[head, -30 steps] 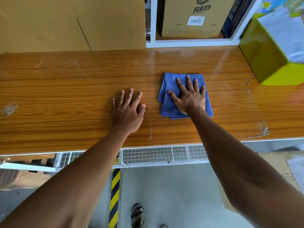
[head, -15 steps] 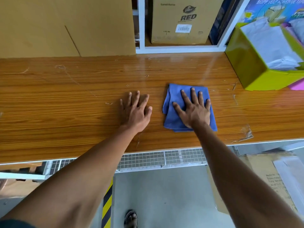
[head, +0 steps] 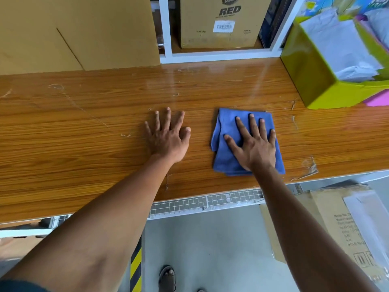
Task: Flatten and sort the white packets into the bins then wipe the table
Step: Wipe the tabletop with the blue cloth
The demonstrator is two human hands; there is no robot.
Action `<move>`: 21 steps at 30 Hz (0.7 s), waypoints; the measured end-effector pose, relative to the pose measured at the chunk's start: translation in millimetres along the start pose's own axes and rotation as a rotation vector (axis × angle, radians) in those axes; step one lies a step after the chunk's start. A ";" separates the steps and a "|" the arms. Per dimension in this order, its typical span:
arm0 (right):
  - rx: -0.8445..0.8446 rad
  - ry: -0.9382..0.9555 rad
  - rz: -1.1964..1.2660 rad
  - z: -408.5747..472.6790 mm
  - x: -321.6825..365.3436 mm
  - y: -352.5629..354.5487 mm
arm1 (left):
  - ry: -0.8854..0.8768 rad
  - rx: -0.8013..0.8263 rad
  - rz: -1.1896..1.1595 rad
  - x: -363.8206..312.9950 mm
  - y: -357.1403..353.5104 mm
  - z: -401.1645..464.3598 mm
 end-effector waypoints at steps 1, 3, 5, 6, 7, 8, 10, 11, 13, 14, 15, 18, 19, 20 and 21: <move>-0.001 -0.005 -0.006 20.5 -4.0 5.3 | -0.003 -0.009 0.002 0.3 0.5 0.7; 0.032 -0.019 -0.020 58.7 -13.7 11.0 | -0.020 -0.038 -0.001 -0.1 1.4 2.0; 0.055 -0.031 -0.028 78.9 -18.5 13.0 | -0.036 -0.058 -0.006 -1.0 1.9 2.5; 0.055 -0.032 -0.027 79.1 -16.8 12.7 | -0.037 -0.063 -0.004 -0.9 2.0 2.9; 0.052 -0.026 -0.019 71.8 -14.2 12.1 | -0.032 -0.059 -0.004 -0.8 1.9 2.7; 0.043 -0.012 -0.009 57.8 -11.3 9.4 | -0.025 -0.050 -0.004 -0.7 0.7 2.2; -0.008 0.020 0.009 19.7 -6.9 5.4 | -0.014 -0.047 0.006 -1.7 0.8 2.0; -0.027 0.027 0.008 2.4 -5.7 2.6 | -0.009 -0.046 0.010 -1.3 0.9 2.1; -0.002 0.018 0.003 -10.0 -7.7 -3.8 | -0.009 -0.045 0.003 -1.6 0.5 2.6; 0.023 0.008 0.002 -4.0 -8.0 -4.3 | -0.012 -0.051 -0.003 -1.7 1.1 2.5; 0.033 -0.002 -0.002 8.2 -7.8 -2.7 | -0.015 -0.054 -0.006 -1.8 1.6 2.3; 0.033 -0.009 -0.003 67.8 1.6 8.2 | -0.025 -0.065 -0.001 -2.9 1.5 4.1; 0.039 -0.009 -0.003 89.5 7.9 9.8 | -0.023 -0.070 -0.003 -1.9 0.7 4.5; 0.049 -0.009 -0.009 108.8 16.0 10.2 | -0.021 -0.073 -0.010 -1.4 0.3 5.0; 0.058 0.000 -0.017 124.1 26.3 10.3 | -0.018 -0.075 -0.013 -0.8 -0.4 5.7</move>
Point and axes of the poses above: each hand's wrist, its own z-axis towards the middle knuckle, its own y-axis out of the back of the hand, x = y × z, the point moved 10 cm from there along z, towards the middle knuckle, and after that the axes turned 8 degrees about x, right-handed, at the moved point
